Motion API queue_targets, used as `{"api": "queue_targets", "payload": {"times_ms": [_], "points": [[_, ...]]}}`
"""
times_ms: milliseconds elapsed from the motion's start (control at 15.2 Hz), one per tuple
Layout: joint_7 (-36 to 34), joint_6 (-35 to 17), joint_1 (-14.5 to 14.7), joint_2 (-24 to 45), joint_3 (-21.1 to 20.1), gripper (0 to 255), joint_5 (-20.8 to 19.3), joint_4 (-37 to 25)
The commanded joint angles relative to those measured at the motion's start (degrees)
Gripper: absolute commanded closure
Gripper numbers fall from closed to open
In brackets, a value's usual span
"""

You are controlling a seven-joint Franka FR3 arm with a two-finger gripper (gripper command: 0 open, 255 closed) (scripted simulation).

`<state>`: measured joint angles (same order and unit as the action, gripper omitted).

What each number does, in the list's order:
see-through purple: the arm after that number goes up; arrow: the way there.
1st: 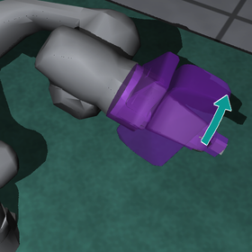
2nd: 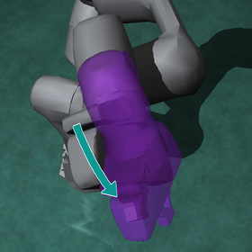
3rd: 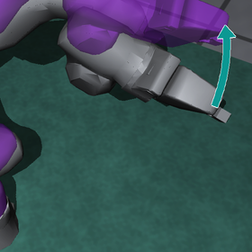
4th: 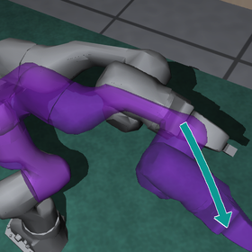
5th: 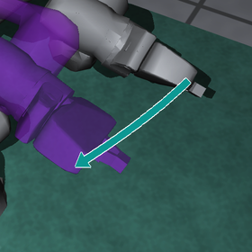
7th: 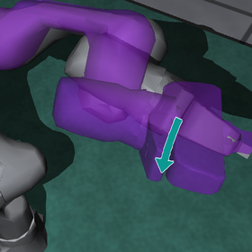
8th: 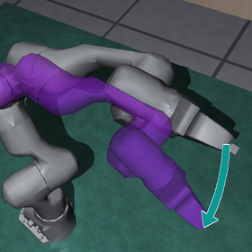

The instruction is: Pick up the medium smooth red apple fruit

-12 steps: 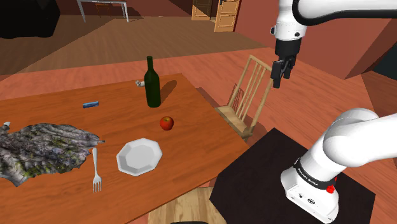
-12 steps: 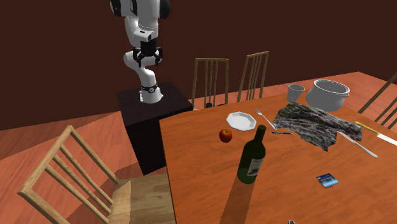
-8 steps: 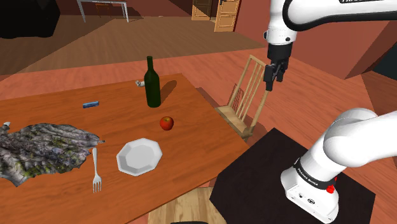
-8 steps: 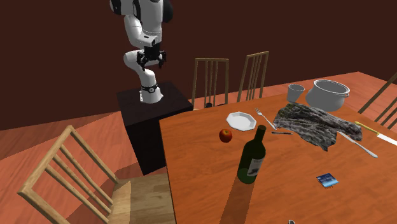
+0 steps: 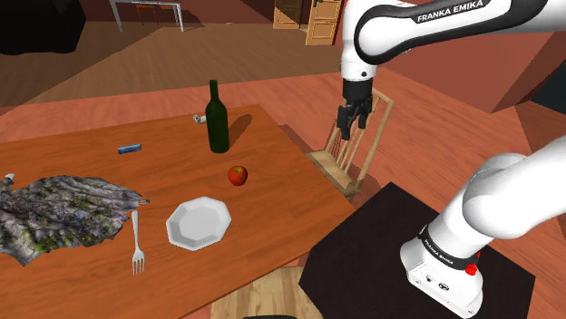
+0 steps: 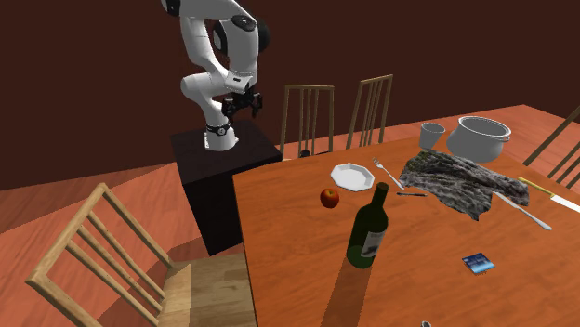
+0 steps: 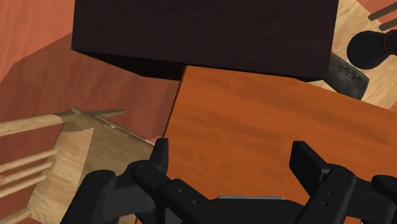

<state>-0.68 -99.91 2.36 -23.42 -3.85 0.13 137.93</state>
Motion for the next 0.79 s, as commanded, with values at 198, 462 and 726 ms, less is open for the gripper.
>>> {"api": "queue_targets", "payload": {"times_ms": [198, 462, 726], "points": [[-1.1, -6.2, 1.1, 10.9, -1.1, 0, 2.5, -4.4], [-1.9, -9.9, 2.0, 19.4, -2.0, 0, 4.3, -9.0], [-2.7, -12.7, 2.8, 28.0, -2.9, 0, 5.8, -14.7]]}}
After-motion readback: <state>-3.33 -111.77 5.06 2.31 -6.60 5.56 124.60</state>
